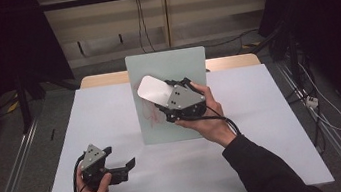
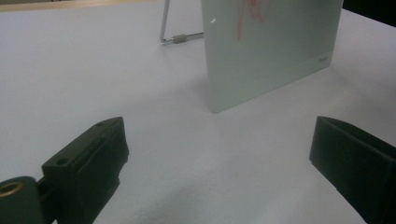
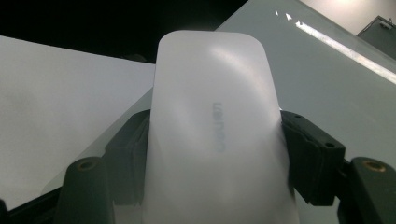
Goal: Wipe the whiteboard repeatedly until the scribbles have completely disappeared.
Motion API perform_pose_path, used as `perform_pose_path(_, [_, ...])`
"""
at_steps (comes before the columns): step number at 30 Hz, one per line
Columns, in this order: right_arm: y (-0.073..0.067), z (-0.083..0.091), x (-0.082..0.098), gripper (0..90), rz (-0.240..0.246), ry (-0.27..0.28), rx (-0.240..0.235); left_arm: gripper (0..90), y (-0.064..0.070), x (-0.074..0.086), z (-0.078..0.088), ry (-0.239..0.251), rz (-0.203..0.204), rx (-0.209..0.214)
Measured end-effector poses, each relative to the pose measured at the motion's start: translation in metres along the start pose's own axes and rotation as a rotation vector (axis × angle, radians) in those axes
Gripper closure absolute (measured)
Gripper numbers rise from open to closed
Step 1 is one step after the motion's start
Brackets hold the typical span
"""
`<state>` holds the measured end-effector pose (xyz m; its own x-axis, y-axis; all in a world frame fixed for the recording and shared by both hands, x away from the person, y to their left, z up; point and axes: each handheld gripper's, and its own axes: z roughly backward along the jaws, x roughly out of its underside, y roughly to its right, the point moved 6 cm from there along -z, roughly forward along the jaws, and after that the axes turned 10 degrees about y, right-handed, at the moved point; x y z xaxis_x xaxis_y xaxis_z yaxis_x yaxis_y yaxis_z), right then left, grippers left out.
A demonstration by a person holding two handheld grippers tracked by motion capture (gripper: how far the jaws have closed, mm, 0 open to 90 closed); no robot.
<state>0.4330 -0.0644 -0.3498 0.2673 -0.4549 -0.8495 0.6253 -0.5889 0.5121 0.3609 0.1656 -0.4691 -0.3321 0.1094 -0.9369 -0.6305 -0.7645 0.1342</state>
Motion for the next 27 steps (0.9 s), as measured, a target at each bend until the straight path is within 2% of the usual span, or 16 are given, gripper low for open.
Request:
perform_pose_path(4, [0.004, -0.004, -0.003, 31.2, 0.024, -0.005, 0.002, 4.1, -0.001, 0.0, 0.0, 0.002, 0.007, -0.003])
perform_pose_path(8, [0.015, -0.011, -0.012, 31.2, 0.072, -0.015, 0.034, 4.1, 0.0, 0.0, 0.0, 0.003, 0.005, 0.002])
perform_pose_path(13, [0.021, -0.018, -0.016, 31.2, 0.095, -0.014, 0.064, 4.1, -0.001, 0.0, 0.0, 0.002, 0.007, 0.002])
perform_pose_path(18, [0.015, -0.026, -0.01, 31.3, 0.107, -0.036, 0.055, 4.1, 0.0, -0.001, 0.001, 0.007, 0.013, 0.006])
perform_pose_path(24, [0.013, -0.029, -0.01, 31.3, 0.14, -0.05, 0.069, 4.1, 0.0, 0.0, 0.001, 0.005, 0.005, 0.007])
perform_pose_path(27, [0.012, -0.029, -0.009, 31.4, 0.137, -0.052, 0.068, 4.1, 0.0, -0.001, 0.001, 0.007, 0.009, 0.003])
